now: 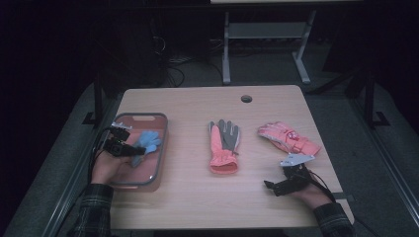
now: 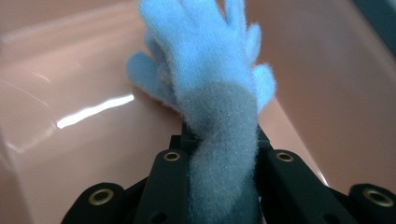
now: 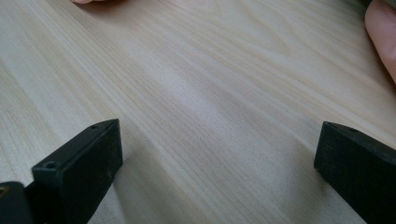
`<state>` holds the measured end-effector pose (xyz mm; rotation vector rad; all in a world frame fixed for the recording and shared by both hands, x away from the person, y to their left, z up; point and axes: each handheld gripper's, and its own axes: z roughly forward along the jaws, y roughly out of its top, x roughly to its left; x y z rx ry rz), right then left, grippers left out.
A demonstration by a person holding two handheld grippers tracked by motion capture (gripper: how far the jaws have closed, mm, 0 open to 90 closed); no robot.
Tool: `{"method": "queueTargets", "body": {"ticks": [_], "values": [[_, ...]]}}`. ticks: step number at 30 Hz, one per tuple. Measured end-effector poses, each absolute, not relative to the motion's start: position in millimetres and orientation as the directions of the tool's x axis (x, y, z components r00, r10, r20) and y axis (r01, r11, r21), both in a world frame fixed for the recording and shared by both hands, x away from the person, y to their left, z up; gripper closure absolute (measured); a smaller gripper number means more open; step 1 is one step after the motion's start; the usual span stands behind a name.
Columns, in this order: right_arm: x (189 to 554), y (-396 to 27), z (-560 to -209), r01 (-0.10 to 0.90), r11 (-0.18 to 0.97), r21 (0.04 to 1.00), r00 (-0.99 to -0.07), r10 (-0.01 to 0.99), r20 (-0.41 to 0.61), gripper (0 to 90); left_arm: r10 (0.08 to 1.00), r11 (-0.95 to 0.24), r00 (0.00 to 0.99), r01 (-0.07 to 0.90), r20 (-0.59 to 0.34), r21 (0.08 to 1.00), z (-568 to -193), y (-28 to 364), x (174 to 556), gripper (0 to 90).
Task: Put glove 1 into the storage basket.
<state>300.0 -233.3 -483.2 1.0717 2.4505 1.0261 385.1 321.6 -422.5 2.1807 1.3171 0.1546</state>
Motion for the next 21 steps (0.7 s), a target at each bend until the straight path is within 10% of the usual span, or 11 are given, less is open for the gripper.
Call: {"method": "queueTargets", "body": {"ticks": [6,9,14,21], "values": [[300,-233,-483,0.53,0.473,0.704,-0.687,0.726,0.03,0.8,0.853,-0.361,0.492,0.796,-0.173,0.486,-432,320,388,68.2],[300,-233,-483,0.53,0.472,0.704,-0.687,0.726,0.03,0.9,0.861,-0.364,0.484,0.802,-0.157,0.473,-434,318,389,42.7],[300,-233,-483,0.53,0.473,0.704,-0.687,0.726,0.03,0.9,0.869,-0.336,0.47,0.792,-0.157,0.511,-429,321,389,27.5],[300,-233,-483,0.529,0.474,0.704,-0.689,0.724,0.03,0.9,0.86,-0.341,0.498,0.726,-0.115,0.597,-401,316,380,22.6]]}}
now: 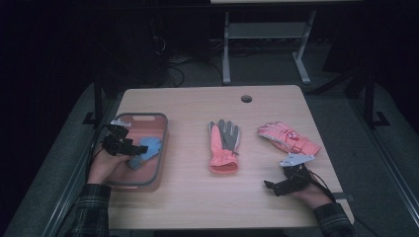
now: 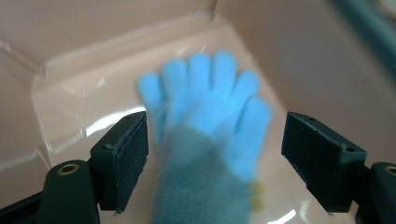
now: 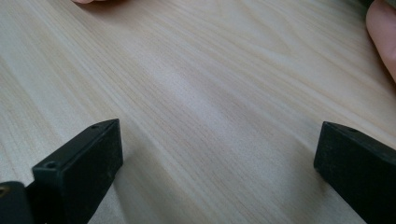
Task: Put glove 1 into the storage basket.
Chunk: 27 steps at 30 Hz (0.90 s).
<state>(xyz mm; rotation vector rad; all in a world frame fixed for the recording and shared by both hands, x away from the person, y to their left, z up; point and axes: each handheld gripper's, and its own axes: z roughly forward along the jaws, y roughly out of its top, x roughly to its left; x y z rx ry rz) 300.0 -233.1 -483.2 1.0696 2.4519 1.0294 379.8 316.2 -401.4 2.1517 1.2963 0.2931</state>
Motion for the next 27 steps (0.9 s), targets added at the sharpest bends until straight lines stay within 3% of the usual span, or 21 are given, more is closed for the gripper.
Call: {"method": "queueTargets", "body": {"ticks": [19,25,27], "values": [[300,-233,-483,0.531,0.473,0.703,-0.689,0.724,0.034,0.9,0.755,-0.366,0.637,0.607,-0.157,0.705,-361,252,362,17.9],[300,-233,-483,0.532,0.473,0.703,-0.69,0.723,0.035,0.9,0.712,-0.388,0.682,0.582,-0.169,0.715,-355,225,354,26.1],[300,-233,-483,0.531,0.473,0.703,-0.69,0.723,0.034,1.0,0.698,-0.393,0.697,0.567,-0.166,0.724,-354,218,353,34.0]]}}
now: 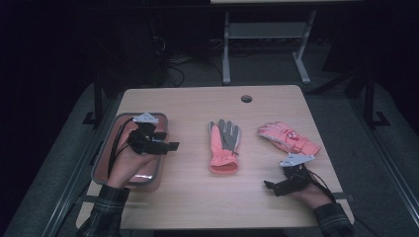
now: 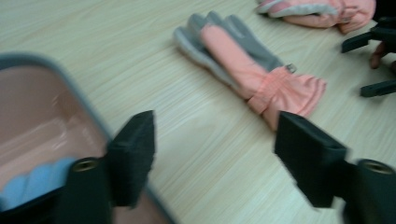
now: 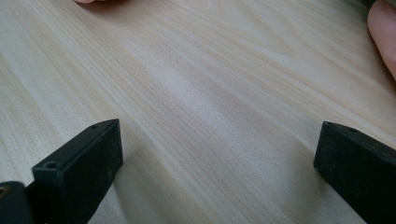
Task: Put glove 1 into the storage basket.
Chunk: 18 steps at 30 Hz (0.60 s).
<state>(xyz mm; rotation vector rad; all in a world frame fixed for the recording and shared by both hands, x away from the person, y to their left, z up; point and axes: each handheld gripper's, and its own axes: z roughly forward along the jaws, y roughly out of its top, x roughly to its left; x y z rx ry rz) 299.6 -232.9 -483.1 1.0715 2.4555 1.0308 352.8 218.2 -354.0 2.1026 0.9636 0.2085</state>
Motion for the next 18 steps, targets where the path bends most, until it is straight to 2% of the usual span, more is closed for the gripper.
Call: {"method": "queueTargets", "body": {"ticks": [1,2,4,5,6,7,10,18], "values": [[300,-233,-483,0.529,0.475,0.704,-0.692,0.721,0.033,1.0,0.689,-0.395,0.704,0.564,-0.172,0.725,-354,214,352,42.8],[300,-233,-483,0.529,0.475,0.704,-0.692,0.721,0.033,1.0,0.678,-0.399,0.713,0.562,-0.179,0.724,-354,210,352,42.8],[300,-233,-483,0.526,0.476,0.705,-0.694,0.72,0.031,0.9,0.656,-0.418,0.732,0.555,-0.184,0.719,-354,201,351,50.7],[300,-233,-483,0.528,0.475,0.703,-0.693,0.721,0.033,1.0,0.636,-0.438,0.75,0.545,-0.182,0.715,-356,192,350,63.3],[300,-233,-483,0.528,0.476,0.704,-0.693,0.721,0.032,1.0,0.636,-0.438,0.75,0.545,-0.182,0.715,-356,192,350,67.3],[300,-233,-483,0.528,0.476,0.704,-0.693,0.721,0.032,1.0,0.633,-0.438,0.752,0.543,-0.183,0.717,-357,187,349,67.3],[300,-233,-483,0.528,0.476,0.704,-0.692,0.721,0.032,1.0,0.604,-0.469,0.778,0.52,-0.17,0.714,-361,171,349,89.5],[299,-233,-483,0.534,0.472,0.701,-0.69,0.723,0.038,1.0,0.559,-0.551,0.816,0.499,-0.148,0.669,-378,131,351,89.7]]}}
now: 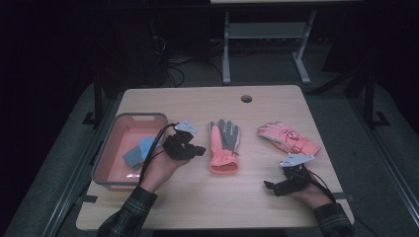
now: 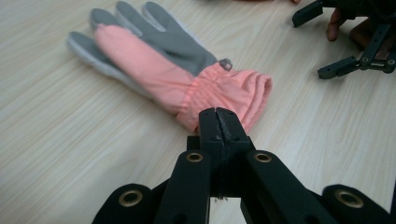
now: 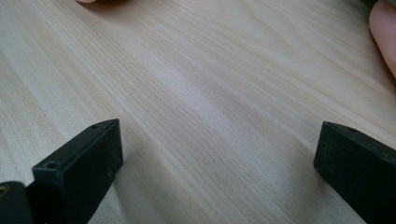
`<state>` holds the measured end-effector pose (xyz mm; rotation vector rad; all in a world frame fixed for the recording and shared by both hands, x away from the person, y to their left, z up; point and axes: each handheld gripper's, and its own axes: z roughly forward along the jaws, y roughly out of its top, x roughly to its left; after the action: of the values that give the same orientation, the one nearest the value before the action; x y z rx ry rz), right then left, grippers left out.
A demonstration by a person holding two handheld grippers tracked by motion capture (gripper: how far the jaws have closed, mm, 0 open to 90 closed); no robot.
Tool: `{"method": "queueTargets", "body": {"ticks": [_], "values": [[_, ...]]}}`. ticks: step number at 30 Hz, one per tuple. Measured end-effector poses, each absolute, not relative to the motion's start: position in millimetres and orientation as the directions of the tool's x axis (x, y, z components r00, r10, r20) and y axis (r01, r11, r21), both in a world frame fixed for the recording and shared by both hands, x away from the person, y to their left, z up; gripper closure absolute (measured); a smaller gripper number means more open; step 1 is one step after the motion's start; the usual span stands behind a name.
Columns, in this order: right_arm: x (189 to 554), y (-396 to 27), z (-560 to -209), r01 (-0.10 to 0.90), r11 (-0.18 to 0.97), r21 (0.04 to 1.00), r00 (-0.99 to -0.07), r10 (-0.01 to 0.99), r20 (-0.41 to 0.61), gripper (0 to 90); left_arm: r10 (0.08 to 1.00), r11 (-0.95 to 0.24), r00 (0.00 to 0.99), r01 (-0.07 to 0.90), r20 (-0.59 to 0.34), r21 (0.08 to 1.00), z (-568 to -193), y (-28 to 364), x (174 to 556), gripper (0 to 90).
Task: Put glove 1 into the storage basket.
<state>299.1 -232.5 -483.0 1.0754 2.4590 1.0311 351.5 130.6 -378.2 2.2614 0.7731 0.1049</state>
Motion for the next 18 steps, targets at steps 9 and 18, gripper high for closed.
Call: {"method": "queueTargets", "body": {"ticks": [9,18], "values": [[299,-232,-483,0.534,0.473,0.701,-0.69,0.722,0.039,1.0,0.539,-0.603,0.832,0.489,-0.129,0.63,-401,99,366,89.6],[299,-232,-483,0.532,0.474,0.701,-0.692,0.721,0.038,1.0,0.546,-0.615,0.828,0.498,-0.125,0.611,-425,83,387,89.7]]}}
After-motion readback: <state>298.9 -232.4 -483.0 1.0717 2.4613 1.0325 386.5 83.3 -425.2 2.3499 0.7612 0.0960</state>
